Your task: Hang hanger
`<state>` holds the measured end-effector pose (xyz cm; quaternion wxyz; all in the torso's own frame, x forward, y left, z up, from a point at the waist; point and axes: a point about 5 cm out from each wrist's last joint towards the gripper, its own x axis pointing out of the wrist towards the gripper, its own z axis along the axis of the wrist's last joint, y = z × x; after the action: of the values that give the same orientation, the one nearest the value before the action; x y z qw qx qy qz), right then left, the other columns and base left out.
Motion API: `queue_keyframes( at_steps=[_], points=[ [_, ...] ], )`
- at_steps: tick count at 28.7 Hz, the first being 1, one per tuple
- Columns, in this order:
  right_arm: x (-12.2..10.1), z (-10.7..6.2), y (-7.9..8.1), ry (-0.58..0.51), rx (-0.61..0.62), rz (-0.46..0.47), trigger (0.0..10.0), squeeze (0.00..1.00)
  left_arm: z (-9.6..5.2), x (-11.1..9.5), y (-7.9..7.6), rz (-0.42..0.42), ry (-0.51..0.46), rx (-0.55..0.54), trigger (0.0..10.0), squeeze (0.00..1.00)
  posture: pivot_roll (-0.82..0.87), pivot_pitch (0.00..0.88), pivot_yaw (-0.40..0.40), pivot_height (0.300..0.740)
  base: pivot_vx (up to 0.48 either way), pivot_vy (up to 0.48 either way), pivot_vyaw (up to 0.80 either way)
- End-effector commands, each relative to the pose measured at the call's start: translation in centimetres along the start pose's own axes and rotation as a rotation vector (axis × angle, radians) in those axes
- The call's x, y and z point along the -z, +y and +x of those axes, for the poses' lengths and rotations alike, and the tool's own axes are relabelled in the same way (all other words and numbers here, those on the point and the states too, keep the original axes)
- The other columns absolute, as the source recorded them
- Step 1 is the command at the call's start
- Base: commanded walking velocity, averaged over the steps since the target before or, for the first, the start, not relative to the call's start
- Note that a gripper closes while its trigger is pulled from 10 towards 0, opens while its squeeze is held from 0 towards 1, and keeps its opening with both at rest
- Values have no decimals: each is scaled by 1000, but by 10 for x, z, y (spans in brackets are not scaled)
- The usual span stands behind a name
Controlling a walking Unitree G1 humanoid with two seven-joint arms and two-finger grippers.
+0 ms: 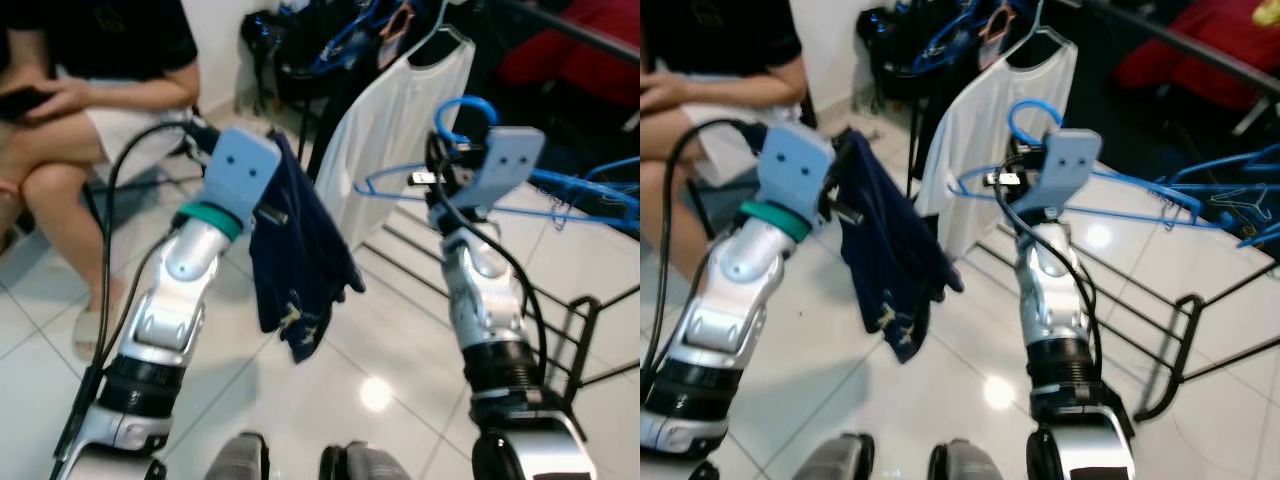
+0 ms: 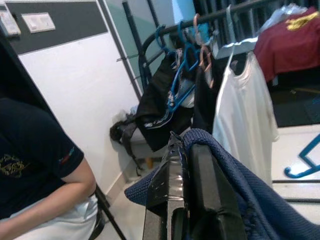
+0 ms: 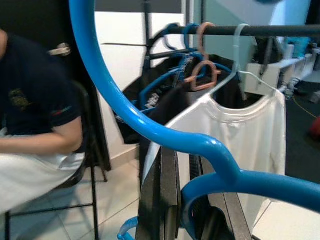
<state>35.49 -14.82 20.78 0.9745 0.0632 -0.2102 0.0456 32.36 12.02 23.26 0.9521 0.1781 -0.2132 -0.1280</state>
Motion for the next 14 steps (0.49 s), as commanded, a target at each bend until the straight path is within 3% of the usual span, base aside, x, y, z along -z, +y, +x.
queue_keyframes(
  at_steps=[1, 3, 14],
  points=[
    [4, -3, -12, 28, 54, -20, 10000, 0, 0, -9, -7, -21, -43, 30, 10000, 0, 82, 83, -19, 740, 428, 0, 0],
    [4, -2, -12, 27, 53, -22, 10000, 0, 1, -9, -6, -25, -46, 30, 10000, 0, 82, 83, -19, 740, 431, 0, -800],
    [2, -1, -11, 22, 62, -26, 10000, 0, 0, -26, -14, -120, -117, 118, 10000, 0, 81, 84, -19, 740, 447, 0, 0]
  ],
)
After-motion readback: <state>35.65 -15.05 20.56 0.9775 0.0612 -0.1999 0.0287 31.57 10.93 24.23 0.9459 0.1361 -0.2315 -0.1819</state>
